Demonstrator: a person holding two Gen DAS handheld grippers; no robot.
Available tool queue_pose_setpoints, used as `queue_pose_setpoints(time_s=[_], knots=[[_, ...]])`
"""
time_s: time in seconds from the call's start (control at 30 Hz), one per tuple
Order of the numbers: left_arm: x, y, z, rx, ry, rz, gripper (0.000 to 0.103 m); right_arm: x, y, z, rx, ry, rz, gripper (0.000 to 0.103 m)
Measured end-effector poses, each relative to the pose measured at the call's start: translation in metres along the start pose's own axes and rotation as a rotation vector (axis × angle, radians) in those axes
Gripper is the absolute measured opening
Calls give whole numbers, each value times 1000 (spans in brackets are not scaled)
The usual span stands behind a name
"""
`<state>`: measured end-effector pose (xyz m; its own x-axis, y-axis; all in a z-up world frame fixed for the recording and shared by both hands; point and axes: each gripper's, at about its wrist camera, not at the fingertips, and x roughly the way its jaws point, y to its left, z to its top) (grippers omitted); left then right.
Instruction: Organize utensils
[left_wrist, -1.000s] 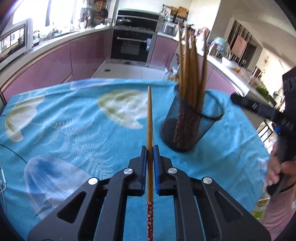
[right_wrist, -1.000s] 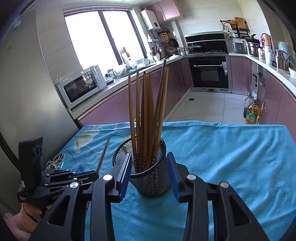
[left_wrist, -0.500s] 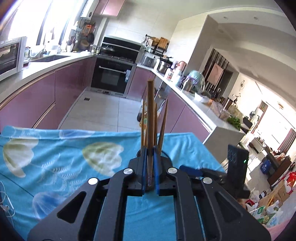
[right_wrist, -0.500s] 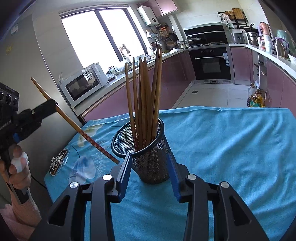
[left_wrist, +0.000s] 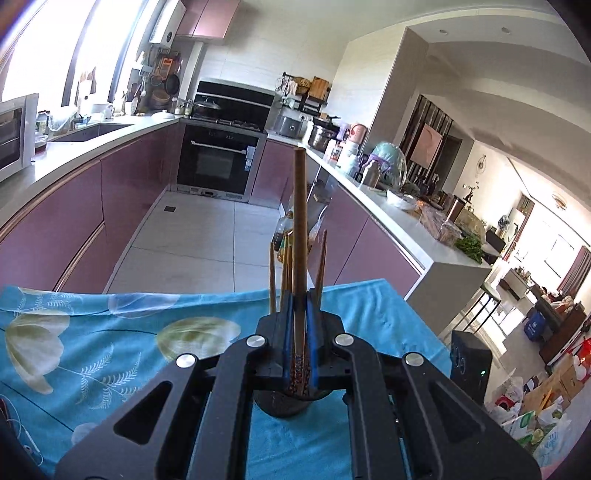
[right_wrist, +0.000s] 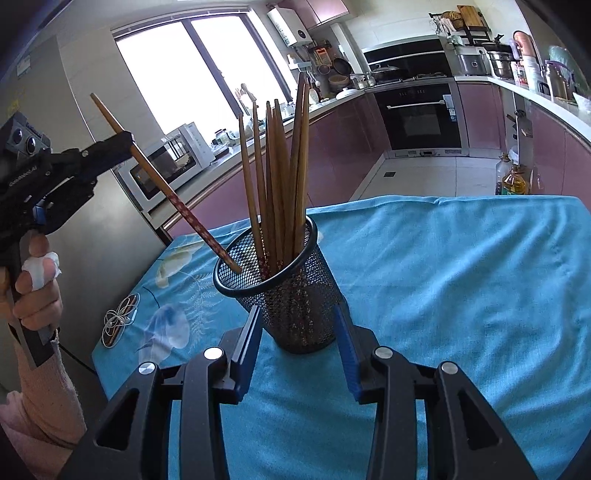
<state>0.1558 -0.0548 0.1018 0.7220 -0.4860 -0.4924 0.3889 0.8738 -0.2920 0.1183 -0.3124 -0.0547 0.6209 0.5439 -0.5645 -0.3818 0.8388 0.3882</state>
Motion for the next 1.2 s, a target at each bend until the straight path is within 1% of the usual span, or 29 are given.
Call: queue_pose_setpoints(time_s=[0.13, 0.3, 0.4, 0.47, 0.6, 0.67, 0.77, 0.83, 0.93, 0.97, 1.03, 1.1, 1.2], knots=[[30, 1, -11, 37, 82, 48, 8, 0, -2, -2, 2, 7, -1, 38], [58, 3, -22, 70, 154, 71, 8, 2, -1, -3, -1, 11, -5, 38], [70, 0, -25, 99, 169, 97, 8, 2, 0, -3, -2, 8, -10, 39], [78, -1, -27, 109, 181, 112, 8, 2, 0, -2, -5, 7, -15, 42], [92, 2, -34, 126, 184, 158, 9, 3, 4, -1, -18, -1, -31, 43], [95, 2, -39, 119, 177, 172, 11, 2, 5, -1, -23, -5, -41, 44], [95, 7, -50, 96, 158, 197, 24, 2, 6, -1, -31, -11, -56, 48], [92, 9, -59, 86, 145, 215, 26, 2, 7, -2, -34, -12, -61, 48], [83, 13, -70, 73, 119, 222, 35, 2, 10, -2, -40, -17, -70, 48], [80, 14, -73, 71, 110, 228, 39, 2, 11, -2, -45, -20, -76, 49], [73, 15, -79, 66, 87, 241, 43, 1, 14, -2, -54, -29, -88, 54], [66, 13, -85, 64, 70, 251, 50, 0, 17, -2, -66, -37, -100, 55], [57, 15, -94, 53, 43, 276, 61, -2, 22, -2, -76, -59, -116, 63]])
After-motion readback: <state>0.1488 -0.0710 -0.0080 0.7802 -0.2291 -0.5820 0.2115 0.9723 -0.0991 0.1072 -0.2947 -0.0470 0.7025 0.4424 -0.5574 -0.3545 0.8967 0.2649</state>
